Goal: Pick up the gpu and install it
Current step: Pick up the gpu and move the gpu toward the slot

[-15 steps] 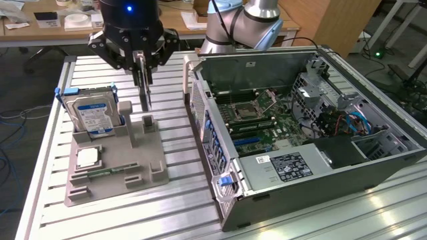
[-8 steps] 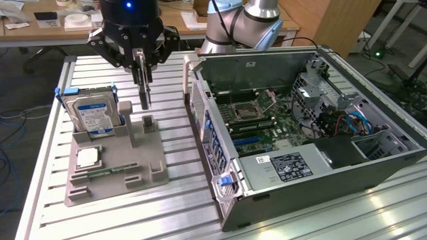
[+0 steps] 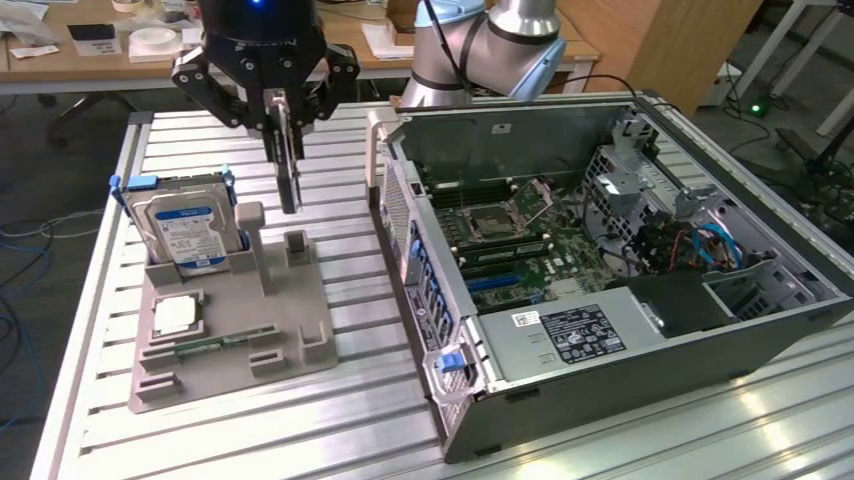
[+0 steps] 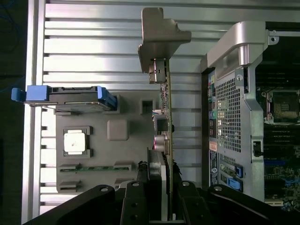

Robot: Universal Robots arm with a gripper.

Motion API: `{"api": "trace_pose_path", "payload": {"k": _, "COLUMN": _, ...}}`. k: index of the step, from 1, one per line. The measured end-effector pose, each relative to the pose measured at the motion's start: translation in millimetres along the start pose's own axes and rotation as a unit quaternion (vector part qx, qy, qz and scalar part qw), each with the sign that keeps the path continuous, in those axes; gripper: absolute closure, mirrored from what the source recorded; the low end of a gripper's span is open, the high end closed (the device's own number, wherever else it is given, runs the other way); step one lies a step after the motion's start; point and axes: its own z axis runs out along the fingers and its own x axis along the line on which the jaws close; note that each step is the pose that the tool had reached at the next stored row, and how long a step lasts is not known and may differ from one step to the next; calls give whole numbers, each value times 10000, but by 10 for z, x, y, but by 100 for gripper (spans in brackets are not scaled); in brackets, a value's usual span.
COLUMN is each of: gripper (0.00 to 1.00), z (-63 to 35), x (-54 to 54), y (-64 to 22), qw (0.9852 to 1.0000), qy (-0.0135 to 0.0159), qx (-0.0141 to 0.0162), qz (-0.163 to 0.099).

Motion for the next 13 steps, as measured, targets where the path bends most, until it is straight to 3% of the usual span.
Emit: {"api": "trace_pose_path", "payload": {"k": 13, "gripper": 72, "z": -43, "x": -1, "y": 5, "qw": 10000, "qy": 1, "qx": 0, "qz": 0}}
